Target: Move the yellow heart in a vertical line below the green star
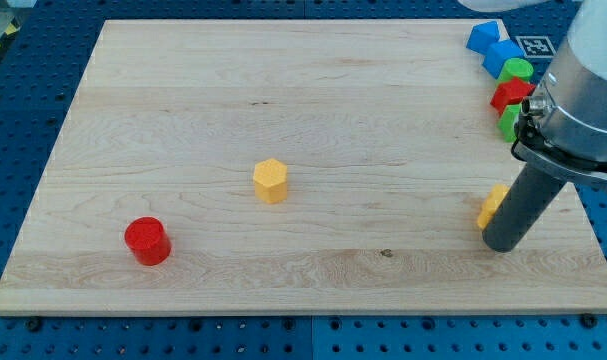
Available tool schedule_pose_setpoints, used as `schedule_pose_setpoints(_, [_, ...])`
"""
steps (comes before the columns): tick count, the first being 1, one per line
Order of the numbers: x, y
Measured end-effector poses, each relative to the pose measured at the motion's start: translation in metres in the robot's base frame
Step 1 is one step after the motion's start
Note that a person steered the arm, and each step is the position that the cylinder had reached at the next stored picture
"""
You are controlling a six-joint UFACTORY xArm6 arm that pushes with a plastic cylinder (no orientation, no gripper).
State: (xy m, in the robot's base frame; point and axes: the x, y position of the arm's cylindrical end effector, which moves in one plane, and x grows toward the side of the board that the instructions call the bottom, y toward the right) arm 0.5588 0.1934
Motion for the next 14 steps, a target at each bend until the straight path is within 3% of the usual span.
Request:
schedule_pose_setpoints(6, [-0.063,0.004])
schedule_pose_setpoints(10, [-0.066,0.053])
schedule_pose_setpoints(14, [-0.097,0.054])
